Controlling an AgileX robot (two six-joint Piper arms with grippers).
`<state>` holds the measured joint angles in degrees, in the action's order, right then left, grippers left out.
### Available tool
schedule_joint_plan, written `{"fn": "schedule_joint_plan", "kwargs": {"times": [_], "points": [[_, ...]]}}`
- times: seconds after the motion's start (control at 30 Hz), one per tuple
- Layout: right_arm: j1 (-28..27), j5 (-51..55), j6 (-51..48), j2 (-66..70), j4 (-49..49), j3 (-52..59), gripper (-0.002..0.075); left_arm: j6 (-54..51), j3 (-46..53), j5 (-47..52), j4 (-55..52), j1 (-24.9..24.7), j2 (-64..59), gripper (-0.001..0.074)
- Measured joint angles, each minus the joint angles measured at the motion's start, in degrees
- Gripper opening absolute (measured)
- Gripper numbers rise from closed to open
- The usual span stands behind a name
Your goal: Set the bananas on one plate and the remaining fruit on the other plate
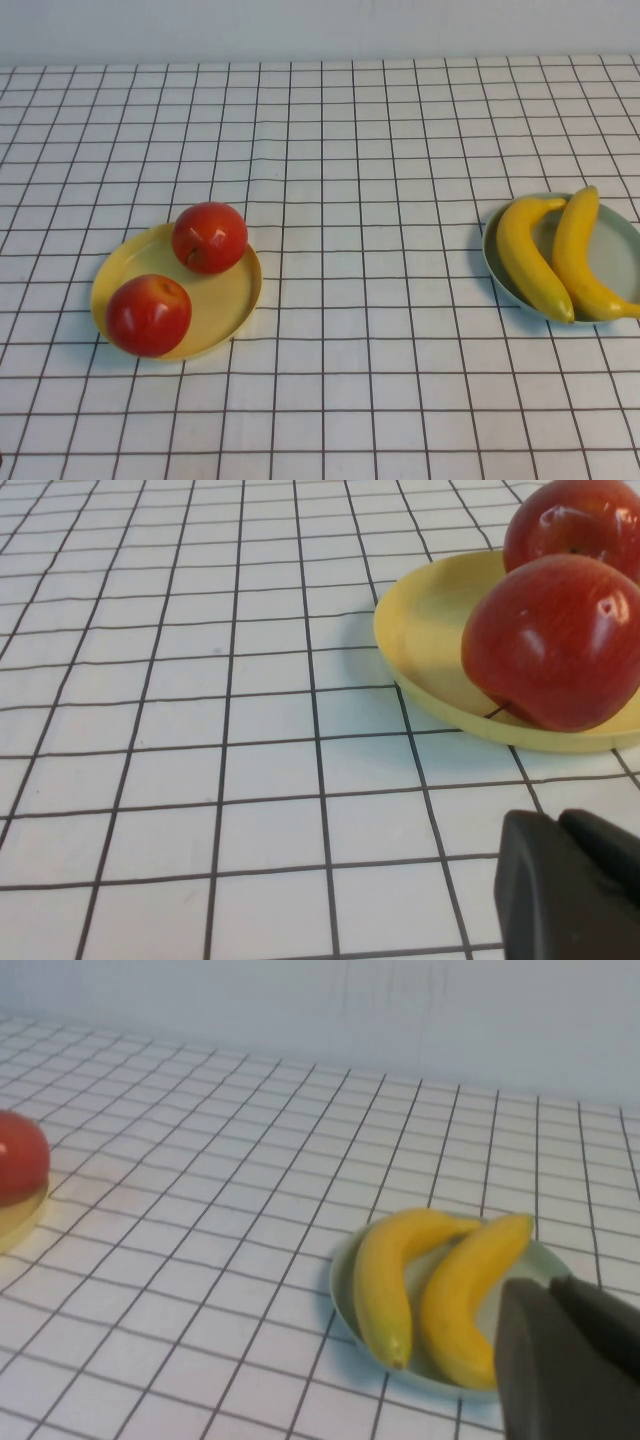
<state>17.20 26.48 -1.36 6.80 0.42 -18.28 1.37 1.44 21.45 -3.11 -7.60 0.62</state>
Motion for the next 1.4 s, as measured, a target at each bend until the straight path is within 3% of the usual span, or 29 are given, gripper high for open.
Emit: {"fn": "schedule_joint_plan", "kwargs": {"times": [0.27,0.47,0.73,0.93,1.17,1.4], "points": [[0.0,-18.9,4.4,-0.9,0.6,18.3,-0.0014,0.0,0.0,0.0,-0.1,0.0,0.0,-0.0004],[-1.3,-12.8,6.1,-6.3,-0.4,19.8,-0.0014,0.0,0.0,0.0,-0.1,0.0,0.0,-0.0004],[-11.2,-10.1,7.1,-7.3,-0.9,19.8,-0.0014,0.0,0.0,0.0,-0.1,0.0,0.0,-0.0004],[-11.5,-5.7,6.2,-7.3,-0.4,20.0,-0.0014,0.0,0.0,0.0,-0.1,0.0,0.0,-0.0004],[-11.5,-5.7,-6.1,-7.3,-0.4,20.0,-0.0014,0.0,0.0,0.0,-0.1,0.0,0.0,-0.0004],[-11.5,-5.4,-7.4,-7.3,0.8,20.0,-0.0014,0.0,0.0,0.0,-0.1,0.0,0.0,-0.0004]]}}
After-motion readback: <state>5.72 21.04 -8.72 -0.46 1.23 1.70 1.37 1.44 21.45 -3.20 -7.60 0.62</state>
